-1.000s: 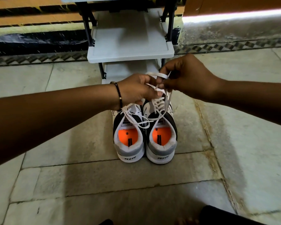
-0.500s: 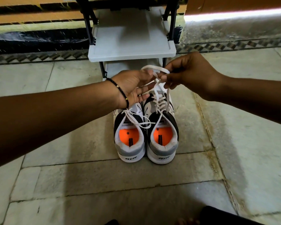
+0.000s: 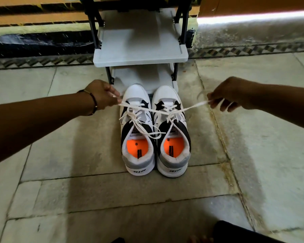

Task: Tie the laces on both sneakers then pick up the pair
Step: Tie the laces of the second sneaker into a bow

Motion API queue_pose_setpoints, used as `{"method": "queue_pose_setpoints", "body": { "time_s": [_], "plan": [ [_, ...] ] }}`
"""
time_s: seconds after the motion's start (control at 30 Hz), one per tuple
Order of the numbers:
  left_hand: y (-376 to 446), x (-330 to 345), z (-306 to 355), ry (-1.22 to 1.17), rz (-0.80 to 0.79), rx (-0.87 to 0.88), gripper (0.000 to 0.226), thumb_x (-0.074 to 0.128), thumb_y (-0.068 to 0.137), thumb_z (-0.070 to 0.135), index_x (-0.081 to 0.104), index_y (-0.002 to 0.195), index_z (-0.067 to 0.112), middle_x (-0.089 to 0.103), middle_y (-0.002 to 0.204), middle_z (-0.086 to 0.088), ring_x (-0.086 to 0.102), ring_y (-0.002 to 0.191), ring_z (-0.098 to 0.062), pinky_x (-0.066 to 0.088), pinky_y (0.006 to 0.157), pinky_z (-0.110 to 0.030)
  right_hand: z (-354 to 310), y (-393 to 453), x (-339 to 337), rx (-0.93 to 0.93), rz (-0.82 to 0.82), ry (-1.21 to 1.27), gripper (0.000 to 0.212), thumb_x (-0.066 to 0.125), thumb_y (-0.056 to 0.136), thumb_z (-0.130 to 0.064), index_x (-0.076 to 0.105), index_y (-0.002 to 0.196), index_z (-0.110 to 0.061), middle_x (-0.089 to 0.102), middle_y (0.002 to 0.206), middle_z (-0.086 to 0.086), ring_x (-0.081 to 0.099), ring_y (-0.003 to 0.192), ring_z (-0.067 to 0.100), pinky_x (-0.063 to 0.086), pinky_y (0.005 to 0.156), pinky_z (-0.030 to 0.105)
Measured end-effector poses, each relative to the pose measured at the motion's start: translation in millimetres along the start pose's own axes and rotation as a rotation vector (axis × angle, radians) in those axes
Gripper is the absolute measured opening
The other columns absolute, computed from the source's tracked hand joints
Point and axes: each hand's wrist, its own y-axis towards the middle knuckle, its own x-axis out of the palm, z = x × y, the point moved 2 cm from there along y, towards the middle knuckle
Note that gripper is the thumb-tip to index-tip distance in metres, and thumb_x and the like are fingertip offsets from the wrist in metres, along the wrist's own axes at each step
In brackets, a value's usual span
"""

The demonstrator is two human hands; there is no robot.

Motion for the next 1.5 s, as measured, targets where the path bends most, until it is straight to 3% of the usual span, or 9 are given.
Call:
{"method": "queue_pose_setpoints", "body": {
  "time_s": [0.1, 0.23, 0.47, 0.6, 0.73, 0.93, 1.13, 1.4, 1.5],
  "plan": [
    [3, 5, -11, 0.141, -0.008, -0.077, 0.036, 0.069, 0.079, 0.024, 0.063, 0.11, 0.006, 0.065, 0.101, -0.018, 0.057, 0.081, -0.024, 0.048, 0.068, -0.027, 16, 6, 10, 0.044, 0.011, -0.065, 0.032, 0.064, 0.083, -0.022, 0.064, 0.101, 0.005, 0.068, 0.086, 0.013, 0.055, 0.06, 0.02, 0.044, 0.055, 0.028],
    [-10, 24, 11, 0.41, -0.004, 0.285, 0.051, 0.057, 0.077, 0.04, 0.058, 0.12, 0.012, 0.056, 0.128, -0.018, 0.052, 0.118, -0.034, 0.04, 0.102, -0.035, 2, 6, 23, -0.286, 0.202, -0.268, 0.046, 0.068, 0.08, -0.029, 0.059, 0.118, -0.006, 0.064, 0.11, 0.01, 0.055, 0.085, 0.017, 0.044, 0.071, 0.029],
    [-41, 87, 50, 0.549, -0.288, 0.696, 0.035, 0.051, 0.087, 0.01, 0.058, 0.12, 0.019, 0.058, 0.124, -0.012, 0.053, 0.114, -0.03, 0.044, 0.095, -0.042, -21, -14, 74, -0.587, -0.087, -0.51, 0.019, 0.065, 0.082, -0.028, 0.068, 0.096, -0.015, 0.07, 0.101, 0.005, 0.063, 0.093, 0.022, 0.049, 0.079, 0.033],
    [-40, 92, 50, 0.496, -0.196, 0.766, 0.019, 0.052, 0.086, 0.018, 0.061, 0.102, 0.016, 0.059, 0.108, -0.011, 0.055, 0.1, -0.031, 0.046, 0.084, -0.045, -22, -13, 75, -0.628, -0.035, -0.467, 0.015, 0.066, 0.082, -0.017, 0.07, 0.095, -0.011, 0.067, 0.086, 0.0, 0.061, 0.085, 0.018, 0.039, 0.063, 0.01],
    [-35, 85, 54, 0.582, -0.169, 0.779, 0.019, 0.05, 0.089, 0.026, 0.062, 0.102, 0.023, 0.068, 0.1, -0.008, 0.057, 0.1, -0.027, 0.041, 0.085, -0.036, -22, -15, 72, -0.693, -0.008, -0.46, 0.016, 0.061, 0.084, -0.01, 0.071, 0.096, -0.013, 0.07, 0.077, 0.001, 0.06, 0.06, 0.002, 0.04, 0.053, 0.003],
    [-32, 76, 56, 0.928, -0.121, 0.865, 0.036, 0.044, 0.087, 0.014, 0.053, 0.117, 0.032, 0.066, 0.109, -0.004, 0.054, 0.108, -0.028, 0.034, 0.09, -0.037, -20, -26, 68, -0.893, 0.029, -0.622, 0.018, 0.055, 0.086, -0.008, 0.068, 0.098, -0.012, 0.069, 0.071, 0.004, 0.062, 0.063, 0.018, 0.05, 0.063, 0.03],
    [-33, 71, 46, 1.023, -0.166, 0.855, 0.026, 0.049, 0.084, 0.011, 0.059, 0.1, 0.029, 0.069, 0.104, 0.004, 0.057, 0.103, -0.024, 0.022, 0.078, -0.032, -6, -19, 69, -0.931, -0.01, -0.669, 0.011, 0.058, 0.084, -0.005, 0.068, 0.084, -0.008, 0.06, 0.061, -0.003, 0.055, 0.054, 0.018, 0.042, 0.058, 0.027],
    [-36, 64, 53, 1.045, -0.16, 0.864, 0.027, 0.046, 0.084, 0.012, 0.058, 0.1, 0.03, 0.068, 0.103, 0.003, 0.055, 0.105, -0.024, 0.03, 0.087, -0.036, -13, -20, 64, -1.008, 0.008, -0.785, 0.013, 0.054, 0.084, -0.006, 0.065, 0.078, -0.011, 0.066, 0.063, 0.005, 0.055, 0.051, 0.021, 0.046, 0.052, 0.032],
    [-34, 62, 57, 1.071, -0.165, 0.827, 0.027, 0.046, 0.085, 0.014, 0.058, 0.104, 0.03, 0.067, 0.105, 0.0, 0.052, 0.108, -0.025, 0.031, 0.092, -0.038, -17, -21, 60, -1.047, 0.028, -0.805, 0.013, 0.055, 0.082, -0.004, 0.065, 0.077, -0.011, 0.066, 0.06, 0.004, 0.047, 0.046, 0.016, 0.038, 0.047, 0.022]
  ]
}}
